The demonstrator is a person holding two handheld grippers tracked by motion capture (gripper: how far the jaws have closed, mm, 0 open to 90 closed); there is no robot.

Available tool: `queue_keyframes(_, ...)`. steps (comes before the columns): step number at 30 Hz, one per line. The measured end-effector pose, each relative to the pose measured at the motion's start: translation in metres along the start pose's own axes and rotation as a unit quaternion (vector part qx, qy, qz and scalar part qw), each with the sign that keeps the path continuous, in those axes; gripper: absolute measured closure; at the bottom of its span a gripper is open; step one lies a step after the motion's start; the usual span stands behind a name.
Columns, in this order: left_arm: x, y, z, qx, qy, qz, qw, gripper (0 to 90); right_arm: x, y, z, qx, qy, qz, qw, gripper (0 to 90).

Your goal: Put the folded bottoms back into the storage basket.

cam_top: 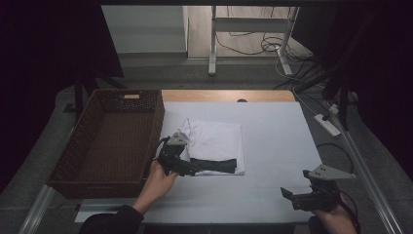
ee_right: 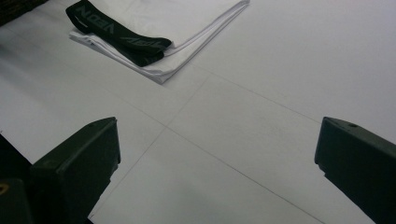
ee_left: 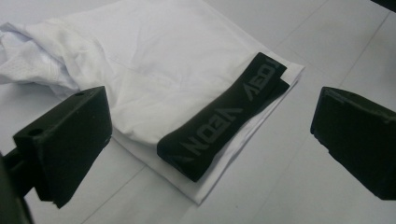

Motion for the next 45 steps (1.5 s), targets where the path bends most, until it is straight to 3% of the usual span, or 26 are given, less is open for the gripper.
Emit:
queue_keyframes(17, 0.023, 0.017, -0.018, -0.004, -0.014, -0.025, 0.9996, 0.0, 0.000, 0.000, 0.000, 0.000, -0.002, -0.001, 1.0000, 1.2)
queue_keyframes(24, 0.035, 0.022, -0.031, -0.003, -0.039, -0.038, 0.9985, 0.2, 0.001, 0.000, 0.000, 0.001, -0.004, -0.001, 1.0000, 1.1)
queue_keyframes(30, 0.045, 0.026, -0.035, 0.005, -0.034, -0.051, 0.9981, 0.2, 0.001, 0.000, 0.000, 0.002, -0.005, -0.001, 1.0000, 1.2)
queue_keyframes(40, 0.062, 0.037, -0.044, 0.014, -0.053, -0.060, 0.9967, 0.2, 0.001, 0.001, 0.000, 0.002, -0.005, -0.001, 1.0000, 1.2)
queue_keyframes(45, 0.072, 0.041, -0.046, 0.016, -0.067, -0.076, 0.9948, 0.2, 0.001, 0.001, 0.000, 0.002, -0.006, -0.002, 1.0000, 1.2)
Point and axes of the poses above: each handheld gripper's, and its own axes: y roughly forward along the jaws, z roughly out of its underside, x roughly to its left, the point moved 3 cm from there along y, roughly forward along the jaws, and after that the axes turned 7 degrees about z, right-handed, at the moved point
